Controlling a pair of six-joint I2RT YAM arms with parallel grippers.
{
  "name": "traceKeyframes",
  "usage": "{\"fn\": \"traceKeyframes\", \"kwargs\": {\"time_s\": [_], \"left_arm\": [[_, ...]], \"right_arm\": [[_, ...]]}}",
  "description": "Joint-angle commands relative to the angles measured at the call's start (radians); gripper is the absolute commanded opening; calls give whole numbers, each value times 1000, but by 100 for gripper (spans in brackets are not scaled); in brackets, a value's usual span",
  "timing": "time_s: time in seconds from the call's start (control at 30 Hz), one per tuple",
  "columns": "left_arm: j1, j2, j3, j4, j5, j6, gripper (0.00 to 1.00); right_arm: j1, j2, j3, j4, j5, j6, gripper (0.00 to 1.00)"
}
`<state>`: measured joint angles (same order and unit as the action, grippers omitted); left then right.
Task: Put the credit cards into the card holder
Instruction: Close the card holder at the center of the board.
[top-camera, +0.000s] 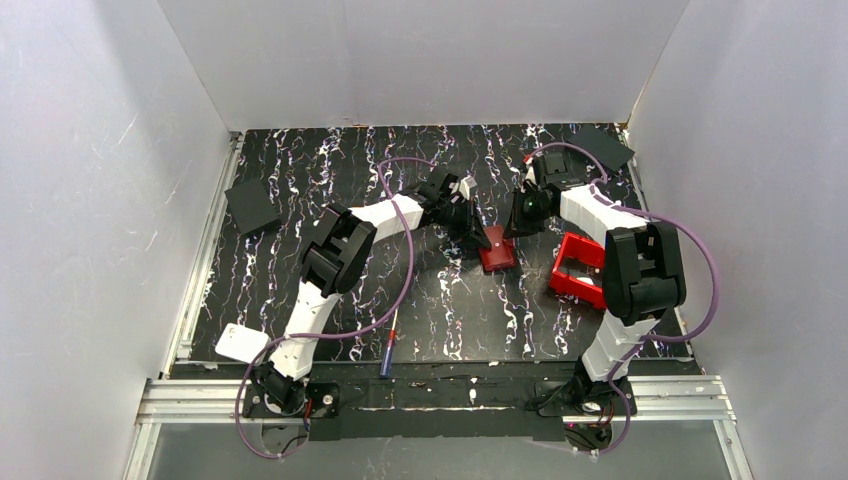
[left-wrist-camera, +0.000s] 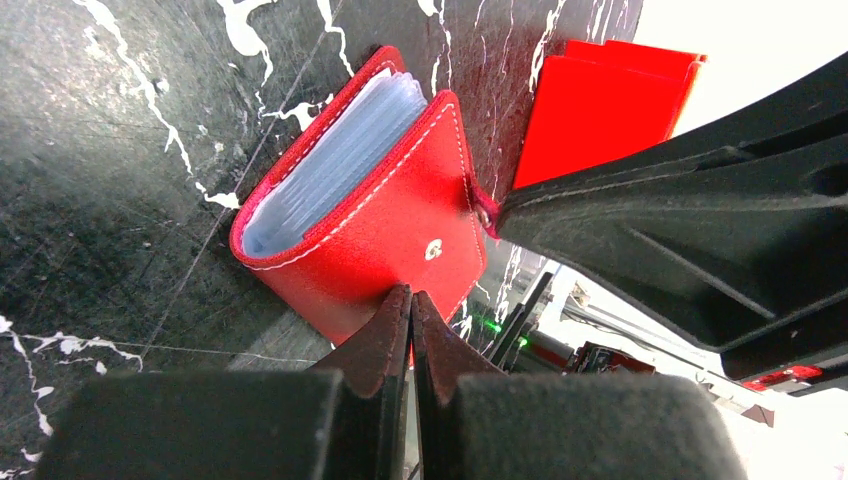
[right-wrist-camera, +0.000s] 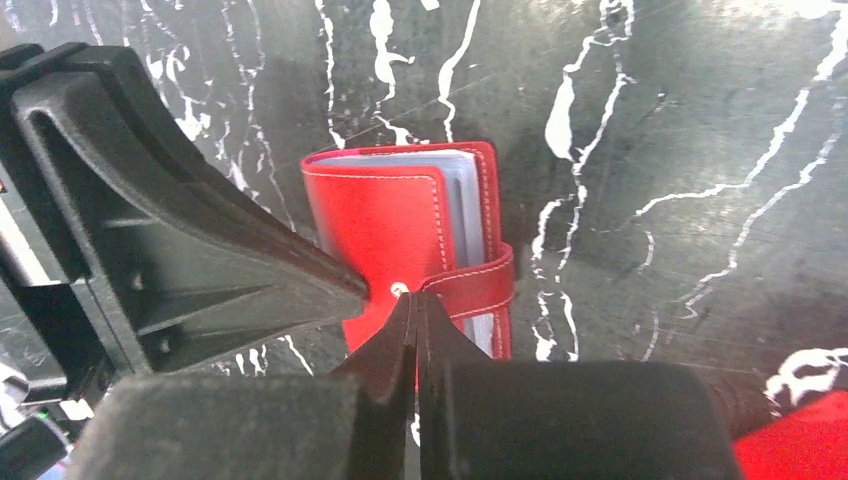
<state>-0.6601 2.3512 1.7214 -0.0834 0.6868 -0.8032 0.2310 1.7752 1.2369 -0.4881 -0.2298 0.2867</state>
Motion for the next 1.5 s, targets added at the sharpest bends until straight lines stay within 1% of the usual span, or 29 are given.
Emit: {"fn": "traceKeyframes", "kwargs": {"time_s": [0.0,0.33,0.43,0.57,0.73,0.77,0.83,0.9,1.03,1.1,1.17,1.3,1.47], "left_arm": [[-4,34,17,-55,-47,33,0],[-4,33,15,-58,-46,35,0],[-6,35,19,-59,-46,35,0],[-5,39,26,-64,-44,38,0],[-6,37,21,-61,-42,36,0],[-6,35,18,-59,-42,36,0],[-6,35,15,-55,-42,35,0],[-5,36,17,-52,-40,32,0],[-7,34,18,-54,-41,32,0],[-7,34,19,-55,-42,34,0],[-7,35,18,-55,-41,34,0],[-7,36,14,-55,-41,32,0],[-7,35,12,-55,-41,34,0]], "right_arm": [[-8,-25,-35,84,-135,44,1],[-16,7,-69,152,-239,82,1],[-16,9,-68,140,-246,76,1],[-18,-10,-62,95,-196,47,1],[-13,-102,-70,54,-6,14,1],[-12,-115,-64,38,33,-9,3],[-13,-127,-39,3,73,-42,13],[-12,-128,-19,-18,99,-55,18],[-12,-116,-5,-40,150,-53,24],[-13,-109,-5,-36,165,-59,33],[-12,-93,-4,-33,156,-63,36],[-12,-57,-1,-18,112,-66,36],[-12,-41,2,-6,109,-66,26]]}}
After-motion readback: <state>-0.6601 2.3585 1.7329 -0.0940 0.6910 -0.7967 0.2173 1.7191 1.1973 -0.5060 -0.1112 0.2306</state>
